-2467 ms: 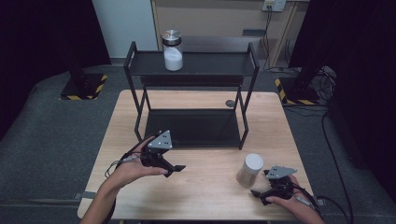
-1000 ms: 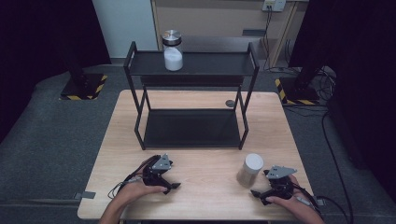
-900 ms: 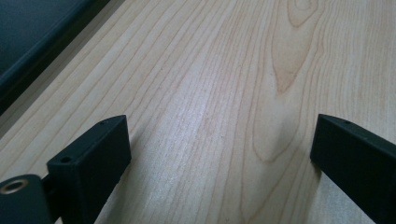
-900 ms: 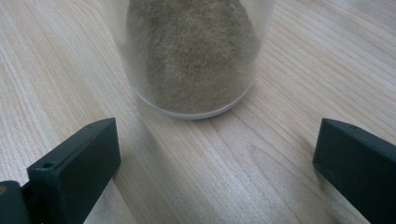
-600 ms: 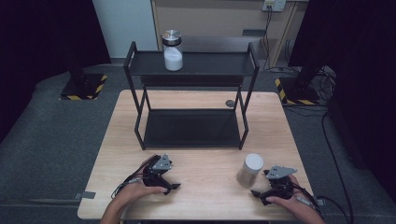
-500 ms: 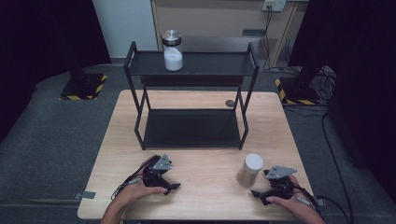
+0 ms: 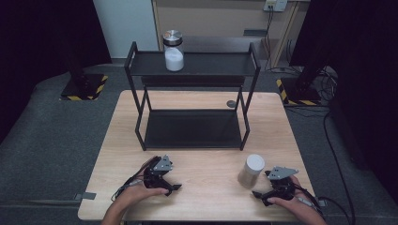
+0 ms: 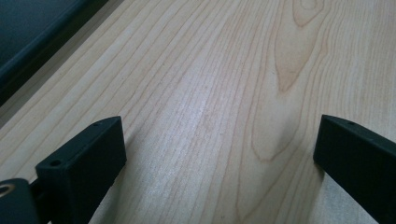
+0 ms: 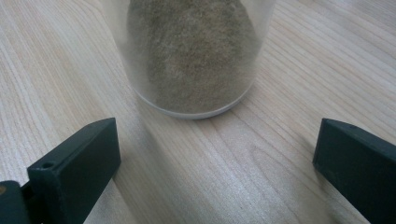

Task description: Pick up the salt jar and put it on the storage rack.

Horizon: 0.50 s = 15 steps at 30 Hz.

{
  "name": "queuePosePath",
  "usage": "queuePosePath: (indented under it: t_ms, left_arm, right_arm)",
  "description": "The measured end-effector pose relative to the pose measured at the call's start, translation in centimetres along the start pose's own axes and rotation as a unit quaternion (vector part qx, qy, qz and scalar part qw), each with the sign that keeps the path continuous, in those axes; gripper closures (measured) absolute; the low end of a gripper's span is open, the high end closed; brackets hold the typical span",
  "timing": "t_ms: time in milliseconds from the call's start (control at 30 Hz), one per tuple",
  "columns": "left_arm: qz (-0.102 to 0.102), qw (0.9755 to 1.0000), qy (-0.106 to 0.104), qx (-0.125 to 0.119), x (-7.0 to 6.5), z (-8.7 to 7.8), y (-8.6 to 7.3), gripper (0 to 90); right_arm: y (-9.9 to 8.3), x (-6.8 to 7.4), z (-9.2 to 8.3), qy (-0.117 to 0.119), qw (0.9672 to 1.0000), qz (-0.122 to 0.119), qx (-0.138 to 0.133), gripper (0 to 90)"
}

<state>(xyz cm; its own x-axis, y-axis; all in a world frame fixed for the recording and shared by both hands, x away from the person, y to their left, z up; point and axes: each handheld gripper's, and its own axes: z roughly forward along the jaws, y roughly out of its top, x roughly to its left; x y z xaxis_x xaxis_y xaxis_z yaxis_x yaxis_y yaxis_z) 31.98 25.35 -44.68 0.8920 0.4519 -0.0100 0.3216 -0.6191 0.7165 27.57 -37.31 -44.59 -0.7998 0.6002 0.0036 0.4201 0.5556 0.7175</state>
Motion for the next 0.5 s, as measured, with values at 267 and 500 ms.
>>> queuePosePath:
  t_ms: [267, 500]
  left_arm:
    - [-0.001, 1.0, 0.002, 0.0, -0.08, -0.03, -0.02, 1.1]
    - [-0.001, 1.0, 0.002, 0.0, -0.11, -0.05, -0.03, 1.1]
  right_arm:
    - [-0.01, 0.02, 0.0, 0.0, 1.0, 0.0, 0.0, 1.5]
    - [-0.01, 0.03, 0.0, -0.001, 1.0, 0.0, 0.0, 1.5]
